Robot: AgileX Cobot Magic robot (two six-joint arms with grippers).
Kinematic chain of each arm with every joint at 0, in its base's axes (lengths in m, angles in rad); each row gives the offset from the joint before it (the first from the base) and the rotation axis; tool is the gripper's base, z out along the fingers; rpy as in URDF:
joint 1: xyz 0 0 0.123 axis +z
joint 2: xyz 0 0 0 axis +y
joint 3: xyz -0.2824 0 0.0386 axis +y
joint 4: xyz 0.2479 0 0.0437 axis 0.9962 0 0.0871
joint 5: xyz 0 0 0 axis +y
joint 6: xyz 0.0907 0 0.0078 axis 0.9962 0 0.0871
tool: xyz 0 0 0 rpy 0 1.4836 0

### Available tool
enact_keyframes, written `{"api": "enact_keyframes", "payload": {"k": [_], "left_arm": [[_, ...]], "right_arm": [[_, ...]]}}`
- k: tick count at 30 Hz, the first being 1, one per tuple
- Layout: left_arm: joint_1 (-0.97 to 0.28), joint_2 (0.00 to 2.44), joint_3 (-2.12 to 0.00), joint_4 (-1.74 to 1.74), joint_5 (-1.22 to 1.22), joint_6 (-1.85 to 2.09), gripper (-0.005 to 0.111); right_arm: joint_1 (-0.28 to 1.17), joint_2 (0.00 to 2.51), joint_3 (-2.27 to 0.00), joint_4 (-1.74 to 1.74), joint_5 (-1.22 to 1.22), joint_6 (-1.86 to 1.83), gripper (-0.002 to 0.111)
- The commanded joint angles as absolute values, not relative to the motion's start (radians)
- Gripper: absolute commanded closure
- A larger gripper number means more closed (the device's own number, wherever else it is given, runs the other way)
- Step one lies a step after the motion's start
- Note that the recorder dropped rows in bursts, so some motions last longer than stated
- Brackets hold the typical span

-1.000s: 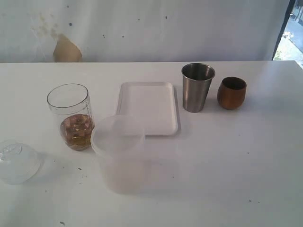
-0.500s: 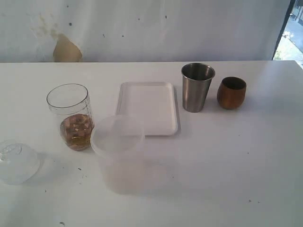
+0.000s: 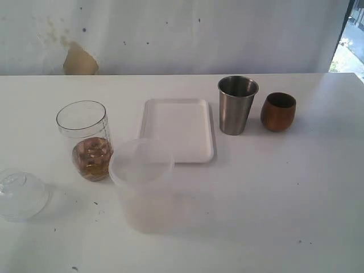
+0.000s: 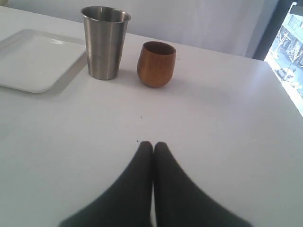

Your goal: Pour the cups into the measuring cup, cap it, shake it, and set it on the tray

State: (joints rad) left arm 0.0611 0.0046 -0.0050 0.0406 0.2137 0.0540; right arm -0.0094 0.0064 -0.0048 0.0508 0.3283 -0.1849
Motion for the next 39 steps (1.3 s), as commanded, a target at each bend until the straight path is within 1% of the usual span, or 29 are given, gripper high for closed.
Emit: {"api": "enact_keyframes", "payload": {"k": [1,24,29,34,39], "left_arm": [[0.057,0.000,0.000,0.038,0.202,0.053,0.106],[0.057,0.000,0.000,0.038,0.200,0.053,0.106],[0.057,0.000,0.000,0.028,0.116,0.044,0.106],[0.057,0.000,0.000,-0.029,0.034,-0.059,0.106],[0.057,0.000,0.000,-0.111,-0.045,-0.293,0.107]], "right_arm": [[-0.011,0.000,0.000,0.048,0.320,-0.178,0.108],[-0.011,0.000,0.000,0.048,0.320,-0.178,0.108],[-0.011,0.000,0.000,0.048,0.320,-0.178,0.108],[-0.011,0.000,0.000,0.048,0.320,-0.178,0.108],[-0.011,0.000,0.000,0.048,0.320,-0.178,0.108]]}}
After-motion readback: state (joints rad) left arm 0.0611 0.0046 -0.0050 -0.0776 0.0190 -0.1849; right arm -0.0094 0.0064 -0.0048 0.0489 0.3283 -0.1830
